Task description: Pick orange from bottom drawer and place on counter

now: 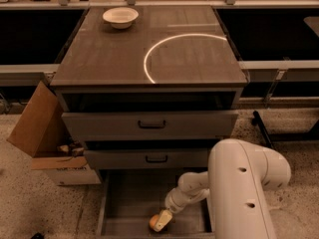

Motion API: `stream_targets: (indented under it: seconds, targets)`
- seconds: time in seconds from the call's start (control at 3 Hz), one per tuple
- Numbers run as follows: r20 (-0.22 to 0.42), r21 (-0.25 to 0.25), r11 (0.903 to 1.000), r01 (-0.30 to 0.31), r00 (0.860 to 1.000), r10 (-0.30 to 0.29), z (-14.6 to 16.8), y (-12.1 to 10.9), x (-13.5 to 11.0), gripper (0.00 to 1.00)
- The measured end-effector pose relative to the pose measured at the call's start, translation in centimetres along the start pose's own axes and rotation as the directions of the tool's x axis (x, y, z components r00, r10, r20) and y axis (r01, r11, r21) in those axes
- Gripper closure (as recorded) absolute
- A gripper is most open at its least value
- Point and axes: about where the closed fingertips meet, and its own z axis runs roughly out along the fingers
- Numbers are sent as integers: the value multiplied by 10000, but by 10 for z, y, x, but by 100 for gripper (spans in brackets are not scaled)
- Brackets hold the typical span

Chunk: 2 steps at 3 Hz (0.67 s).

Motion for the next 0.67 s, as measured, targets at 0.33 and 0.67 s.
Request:
stream_targets:
  seconds: [0.33,0.67]
  targets:
    - [246,69,9977,672,9974,-673,24,-12,-2,0]
    - [246,69,9977,677,9974,-678,24,-12,-2,0]
